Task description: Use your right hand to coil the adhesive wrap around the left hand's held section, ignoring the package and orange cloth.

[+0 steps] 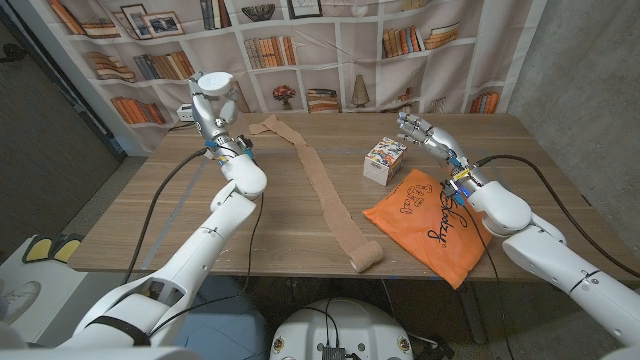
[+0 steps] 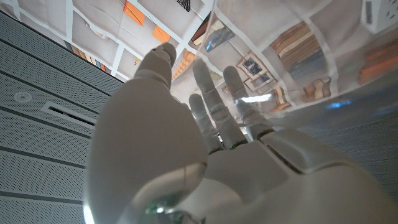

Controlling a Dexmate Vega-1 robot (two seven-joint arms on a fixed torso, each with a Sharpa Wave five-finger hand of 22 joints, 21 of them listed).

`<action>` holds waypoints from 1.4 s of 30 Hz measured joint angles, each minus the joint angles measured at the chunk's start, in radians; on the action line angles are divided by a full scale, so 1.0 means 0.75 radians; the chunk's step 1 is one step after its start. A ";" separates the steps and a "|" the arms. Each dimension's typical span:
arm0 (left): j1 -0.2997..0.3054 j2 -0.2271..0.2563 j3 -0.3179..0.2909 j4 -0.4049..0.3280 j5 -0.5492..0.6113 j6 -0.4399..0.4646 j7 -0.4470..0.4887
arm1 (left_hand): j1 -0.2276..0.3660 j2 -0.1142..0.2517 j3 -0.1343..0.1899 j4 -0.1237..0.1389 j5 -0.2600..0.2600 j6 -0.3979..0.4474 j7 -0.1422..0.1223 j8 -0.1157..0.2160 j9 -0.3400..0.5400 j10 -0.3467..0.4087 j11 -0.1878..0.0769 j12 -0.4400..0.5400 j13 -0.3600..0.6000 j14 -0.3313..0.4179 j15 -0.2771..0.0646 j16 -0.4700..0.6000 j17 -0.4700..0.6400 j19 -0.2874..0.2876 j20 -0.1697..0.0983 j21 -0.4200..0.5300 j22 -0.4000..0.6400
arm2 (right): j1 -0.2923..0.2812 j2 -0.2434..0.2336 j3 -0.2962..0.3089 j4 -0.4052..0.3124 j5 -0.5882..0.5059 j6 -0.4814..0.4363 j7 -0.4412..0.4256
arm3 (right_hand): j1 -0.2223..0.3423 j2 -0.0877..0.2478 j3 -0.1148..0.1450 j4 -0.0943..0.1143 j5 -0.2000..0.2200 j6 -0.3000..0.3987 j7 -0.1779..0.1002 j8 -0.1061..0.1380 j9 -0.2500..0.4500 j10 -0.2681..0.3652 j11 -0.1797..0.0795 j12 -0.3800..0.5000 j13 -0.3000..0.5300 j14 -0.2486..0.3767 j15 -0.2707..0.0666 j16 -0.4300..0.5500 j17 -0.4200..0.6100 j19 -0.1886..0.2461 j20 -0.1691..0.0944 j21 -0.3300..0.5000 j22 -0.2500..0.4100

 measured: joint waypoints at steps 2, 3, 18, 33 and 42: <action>0.000 -0.001 0.001 -0.002 -0.011 -0.008 -0.003 | -0.002 0.002 0.000 0.000 0.000 0.000 0.000 0.000 0.000 0.000 0.000 0.000 -0.001 0.000 0.000 0.000 0.000 0.000 0.000 0.000 -0.006 | -0.008 -0.009 0.004 -0.010 -0.011 0.001 -0.002 | 0.000 0.000 0.000 0.000 0.000 0.002 -0.003 0.000 0.000 0.009 -0.009 0.000 0.000 0.000 0.000 0.000 0.000 0.000 0.000 0.000 0.000; 0.001 -0.006 0.001 -0.009 -0.023 -0.018 -0.007 | -0.002 0.002 0.000 0.000 0.000 0.000 0.000 0.000 0.000 0.000 0.000 0.000 -0.004 0.000 0.000 0.000 0.002 0.000 0.000 0.000 -0.006 | -0.014 -0.017 0.007 -0.019 -0.036 0.003 -0.005 | 0.000 0.000 0.000 0.000 0.000 0.005 -0.005 0.000 0.000 0.009 -0.009 0.000 0.000 0.000 0.000 0.000 0.000 0.000 0.000 0.000 0.000; 0.029 -0.045 -0.002 -0.048 -0.115 -0.111 -0.061 | -0.003 0.003 -0.004 0.004 0.000 0.025 -0.005 -0.004 -0.018 0.020 -0.020 -0.007 -0.016 0.000 0.000 -0.009 0.006 0.000 -0.010 0.015 -0.032 | -0.073 -0.100 0.039 -0.087 -0.134 0.020 0.002 | 0.025 0.000 0.011 -0.011 -0.005 0.014 -0.025 0.000 0.000 0.047 -0.047 0.010 0.000 0.017 0.002 0.011 0.000 0.014 -0.014 0.000 0.000; 0.035 -0.081 -0.003 -0.032 -0.192 -0.268 -0.158 | -0.002 0.002 -0.011 0.000 0.000 0.044 -0.009 -0.006 -0.044 0.034 -0.020 -0.007 -0.020 0.012 0.012 -0.016 -0.004 0.005 -0.020 0.036 -0.070 | -0.149 -0.196 0.089 -0.154 -0.170 0.018 0.050 | 0.040 0.005 0.030 -0.014 -0.004 0.035 -0.046 0.000 0.000 0.071 -0.070 0.010 0.006 0.036 -0.002 0.011 0.000 0.031 -0.012 0.000 0.000; 0.039 -0.110 -0.019 -0.006 -0.256 -0.301 -0.239 | 0.002 0.004 -0.017 -0.006 0.000 0.051 -0.002 -0.007 -0.046 0.041 -0.012 -0.007 -0.024 0.020 0.019 -0.022 -0.006 0.011 -0.014 0.045 -0.101 | -0.188 -0.220 0.110 -0.188 -0.240 0.000 0.051 | 0.065 0.016 0.033 -0.018 -0.004 0.035 -0.046 0.000 0.000 0.071 -0.070 0.010 0.006 0.036 -0.002 0.011 0.000 0.031 -0.012 0.000 0.000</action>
